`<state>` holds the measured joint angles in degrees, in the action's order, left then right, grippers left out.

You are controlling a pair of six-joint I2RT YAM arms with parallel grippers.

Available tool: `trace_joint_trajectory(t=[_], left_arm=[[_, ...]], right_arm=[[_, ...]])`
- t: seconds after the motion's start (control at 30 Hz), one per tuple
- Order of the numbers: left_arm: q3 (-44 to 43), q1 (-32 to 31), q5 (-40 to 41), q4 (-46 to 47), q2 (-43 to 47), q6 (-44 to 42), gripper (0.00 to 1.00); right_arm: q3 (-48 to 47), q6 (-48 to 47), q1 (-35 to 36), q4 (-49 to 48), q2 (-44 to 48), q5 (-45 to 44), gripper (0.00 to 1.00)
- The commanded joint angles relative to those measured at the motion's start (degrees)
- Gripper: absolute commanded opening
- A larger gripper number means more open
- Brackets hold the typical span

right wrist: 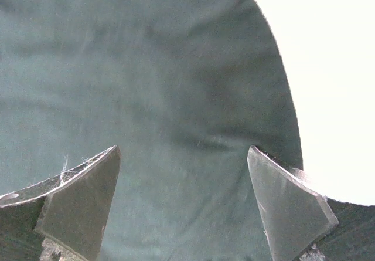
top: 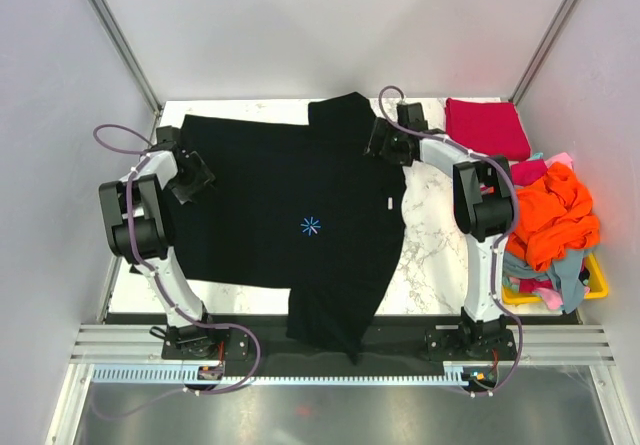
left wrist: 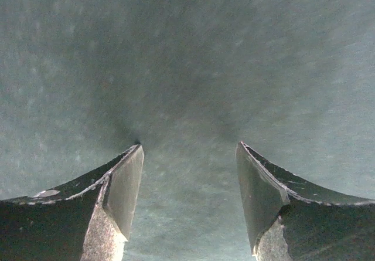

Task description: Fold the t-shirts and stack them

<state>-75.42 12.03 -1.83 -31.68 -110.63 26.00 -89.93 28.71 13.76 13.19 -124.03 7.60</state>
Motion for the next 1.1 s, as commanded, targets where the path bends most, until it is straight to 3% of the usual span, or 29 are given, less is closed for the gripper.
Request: trace_joint_trajectory(t=[0.0, 0.3, 0.47, 0.57, 0.7, 0.8, 0.87, 1.0, 1.07], left_arm=[[-3.9, 0.0, -1.6, 1.3, -2.5, 2.6, 0.71], [-9.4, -1.0, -3.2, 1.4, -6.5, 3.4, 0.7], [-11.0, -1.4, -6.8, 1.2, -5.3, 3.5, 0.69], [-9.2, -2.4, -4.8, 1.1, 1.4, 3.4, 0.69], [-2.9, -1.8, 0.9, -0.7, 13.9, 2.7, 0.76], [3.4, 0.1, 1.6, -1.5, 23.7, 5.1, 0.75], [7.5, 1.1, 7.2, -2.3, 28.9, 9.0, 0.74], [20.6, 4.5, 13.2, -2.0, 42.0, 12.8, 0.75], [23.8, 6.0, 14.1, -2.8, 43.8, 14.8, 0.78]], right_arm=[[-7.0, 0.8, -1.6, 3.2, -6.6, -0.5, 0.98], [-34.6, 0.6, -5.2, 10.5, -24.4, 1.5, 0.98], [-39.4, -0.3, -6.1, 10.7, -27.4, 2.4, 0.98], [-42.7, -2.2, -6.2, 10.7, -26.3, 7.1, 0.98], [-38.1, -4.9, -6.4, 10.0, -18.0, 10.1, 0.98], [-35.2, -5.9, -6.3, 9.4, -10.6, 10.8, 0.98], [-33.7, -5.1, -6.2, 9.7, -5.2, 11.5, 0.98], [-19.0, -2.2, -4.8, 7.8, 7.1, 12.4, 0.98], [-12.1, -1.0, -3.0, 5.3, 14.9, 12.4, 0.98]])
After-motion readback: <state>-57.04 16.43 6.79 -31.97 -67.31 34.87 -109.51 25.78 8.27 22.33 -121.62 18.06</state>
